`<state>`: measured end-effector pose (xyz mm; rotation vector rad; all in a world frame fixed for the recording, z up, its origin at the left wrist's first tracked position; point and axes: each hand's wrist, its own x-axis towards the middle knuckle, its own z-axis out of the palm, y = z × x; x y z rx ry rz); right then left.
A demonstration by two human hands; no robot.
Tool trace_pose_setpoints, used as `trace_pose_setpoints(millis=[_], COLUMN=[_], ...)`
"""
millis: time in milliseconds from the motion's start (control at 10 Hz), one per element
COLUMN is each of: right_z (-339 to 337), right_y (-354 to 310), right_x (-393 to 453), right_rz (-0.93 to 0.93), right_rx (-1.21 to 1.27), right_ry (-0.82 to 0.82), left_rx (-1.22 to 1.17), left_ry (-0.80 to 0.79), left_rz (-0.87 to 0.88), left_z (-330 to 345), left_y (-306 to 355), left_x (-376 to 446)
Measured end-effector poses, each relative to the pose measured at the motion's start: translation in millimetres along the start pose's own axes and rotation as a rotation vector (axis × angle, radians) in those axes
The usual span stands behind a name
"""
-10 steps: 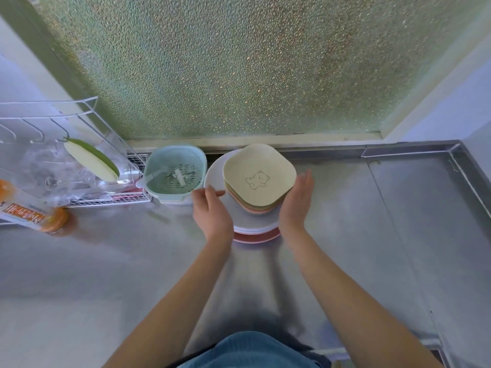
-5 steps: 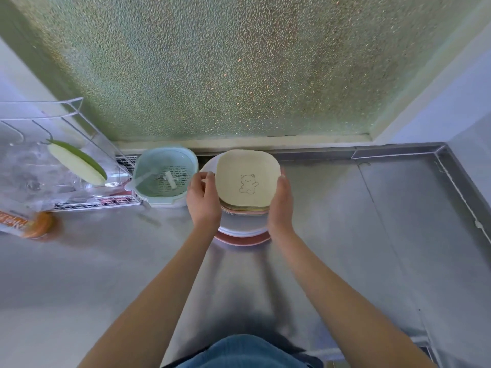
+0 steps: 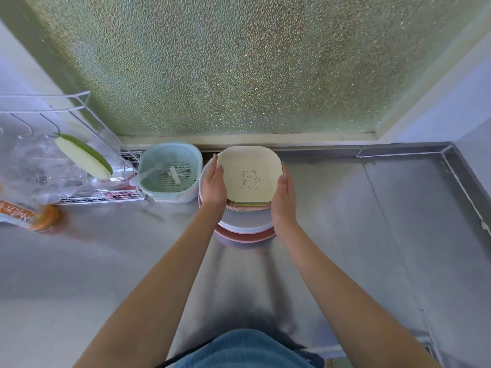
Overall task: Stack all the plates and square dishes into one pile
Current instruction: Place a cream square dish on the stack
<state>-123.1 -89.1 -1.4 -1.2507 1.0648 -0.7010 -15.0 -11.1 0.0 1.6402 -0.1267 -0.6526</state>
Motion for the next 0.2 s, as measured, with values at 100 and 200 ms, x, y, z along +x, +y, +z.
trace_pose_setpoints(millis=[100,200], right_z=[-0.9,-9.6], right_y=[0.1,-8.0], right_x=[0.6,0.4], right_rz=[-0.034,-0.049], right_rx=[-0.051,-0.103], right_ry=[-0.024,-0.06], left_rx=[-0.009,-0.027], left_ry=[-0.022,-0.024], left_rz=[-0.001,-0.016], left_z=[0.5,-4.9], left_y=[0.2,13.1], left_x=[0.1,-9.5])
